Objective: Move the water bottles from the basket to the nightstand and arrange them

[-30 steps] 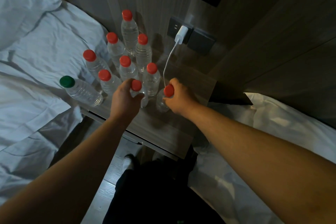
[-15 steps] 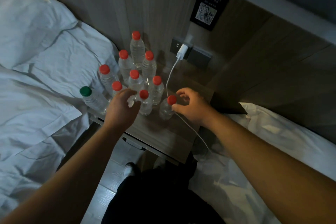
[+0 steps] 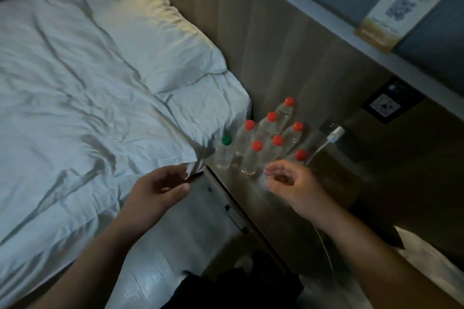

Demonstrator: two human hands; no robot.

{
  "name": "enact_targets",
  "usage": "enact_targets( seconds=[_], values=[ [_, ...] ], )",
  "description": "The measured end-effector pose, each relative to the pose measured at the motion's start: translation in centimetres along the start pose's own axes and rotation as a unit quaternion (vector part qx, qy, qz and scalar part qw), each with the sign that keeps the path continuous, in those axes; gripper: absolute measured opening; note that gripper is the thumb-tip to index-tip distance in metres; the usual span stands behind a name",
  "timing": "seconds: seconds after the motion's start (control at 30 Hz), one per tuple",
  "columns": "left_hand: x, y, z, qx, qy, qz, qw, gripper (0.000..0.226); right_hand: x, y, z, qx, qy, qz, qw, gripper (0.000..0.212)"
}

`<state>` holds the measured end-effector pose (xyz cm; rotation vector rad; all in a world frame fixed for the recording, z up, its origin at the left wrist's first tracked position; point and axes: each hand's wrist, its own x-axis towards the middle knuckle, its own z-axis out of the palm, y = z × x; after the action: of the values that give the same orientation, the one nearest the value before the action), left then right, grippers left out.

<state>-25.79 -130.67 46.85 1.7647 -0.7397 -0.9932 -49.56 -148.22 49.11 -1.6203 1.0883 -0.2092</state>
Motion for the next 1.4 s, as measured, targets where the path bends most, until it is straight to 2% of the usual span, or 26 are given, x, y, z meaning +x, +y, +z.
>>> enact_targets(
  seconds=[0.27,0.47,0.7,0.93,1.03,1.1,1.27,1.4],
  values=[
    [-7.7,-4.3,-10.0,-0.097,0.130,-0.034,0.986,0.058,1.2,-8.3,10.9,-0.038,-0.110,-0.072,0.991,0.020],
    [-14.5,-6.3,-16.1,-0.141,0.238,-0.041,0.960,0.047,1.3,-13.0,20.4,-0.055,-0.207,-0.122,0.969,0.021],
    [-20.6,-8.5,-19.4,-0.181,0.389,-0.046,0.902,0.051,0.9,-16.9,29.7,-0.105,-0.328,-0.178,0.922,0.017],
    [-23.1,-8.8,-19.7,-0.222,0.513,-0.046,0.828,0.056,2.6,-19.7,35.1,-0.155,-0.436,-0.228,0.857,0.013],
    [-23.2,-8.2,-19.1,-0.213,0.568,-0.052,0.793,0.047,3.6,-20.7,36.8,-0.170,-0.485,-0.244,0.822,0.014],
    [-23.2,-7.3,-18.1,-0.219,0.615,-0.049,0.756,0.039,4.2,-21.6,37.6,-0.181,-0.524,-0.254,0.792,0.013],
    [-23.7,-6.2,-14.3,-0.244,0.715,-0.071,0.652,0.053,5.1,-23.3,39.6,-0.196,-0.607,-0.273,0.720,0.014],
    [-25.4,-5.8,-10.6,-0.245,0.776,-0.093,0.574,0.050,3.6,-23.2,42.0,-0.206,-0.663,-0.272,0.666,0.014]
  ],
)
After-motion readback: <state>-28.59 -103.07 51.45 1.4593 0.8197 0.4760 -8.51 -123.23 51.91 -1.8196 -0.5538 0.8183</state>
